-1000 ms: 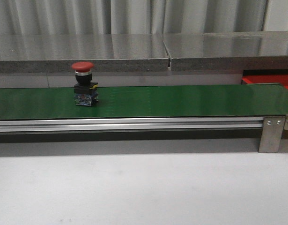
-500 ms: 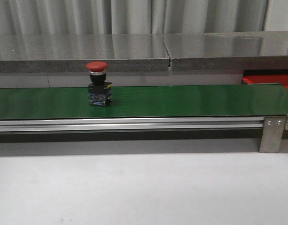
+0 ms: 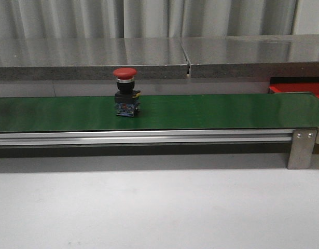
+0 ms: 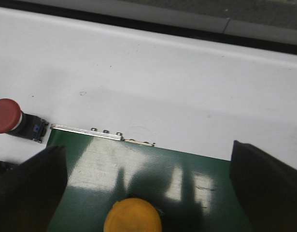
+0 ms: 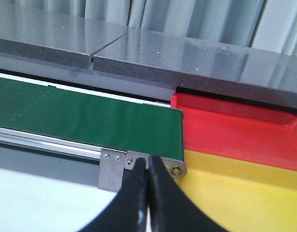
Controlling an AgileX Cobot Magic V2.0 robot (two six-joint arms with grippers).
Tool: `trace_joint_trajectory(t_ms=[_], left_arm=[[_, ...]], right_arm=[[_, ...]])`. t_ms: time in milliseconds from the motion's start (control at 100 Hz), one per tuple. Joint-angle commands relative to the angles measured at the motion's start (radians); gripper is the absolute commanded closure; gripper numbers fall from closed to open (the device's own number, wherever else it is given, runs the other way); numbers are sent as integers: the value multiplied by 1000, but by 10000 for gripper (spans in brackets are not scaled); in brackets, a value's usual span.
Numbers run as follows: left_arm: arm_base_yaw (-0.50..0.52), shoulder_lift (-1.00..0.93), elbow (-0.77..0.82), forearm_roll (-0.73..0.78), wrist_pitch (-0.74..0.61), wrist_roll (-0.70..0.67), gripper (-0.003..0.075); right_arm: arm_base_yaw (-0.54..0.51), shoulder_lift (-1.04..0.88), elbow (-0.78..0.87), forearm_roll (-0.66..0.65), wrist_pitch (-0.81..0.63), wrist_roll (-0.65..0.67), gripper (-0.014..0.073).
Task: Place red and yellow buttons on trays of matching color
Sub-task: 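Lower the yellow button onto the belt and open the left gripper, then reach the right gripper down and grasp the red button at the belt end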
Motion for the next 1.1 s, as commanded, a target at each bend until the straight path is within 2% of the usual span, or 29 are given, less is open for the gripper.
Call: trace_joint_trajectory(t_ms=[0, 250, 580, 750, 890, 960, 1030, 1090], left_arm=[[-39, -109, -29, 4, -44, 1, 69], [-118, -343, 152, 1, -148, -3, 69], [-135, -747, 582, -35, -276, -11, 70], [-135, -977, 786, -52, -319, -11, 113], [-135, -1148, 906, -52, -319, -11, 207], [-135, -1213, 948, -52, -319, -11, 286], [-135, -1262, 978, -52, -316, -11, 398], [-135, -1292, 1000, -52, -314, -11, 524]], right_arm=[[2, -15, -10, -13, -80, 1, 662], [2, -15, -10, -13, -80, 1, 662], [2, -15, -10, -13, -80, 1, 662], [2, -15, -10, -13, -80, 1, 662], [2, -15, -10, -13, -82, 1, 662], [2, -15, -10, -13, -84, 1, 662], [2, -15, -10, -13, -104, 1, 662], [2, -15, -10, -13, -132, 1, 662]])
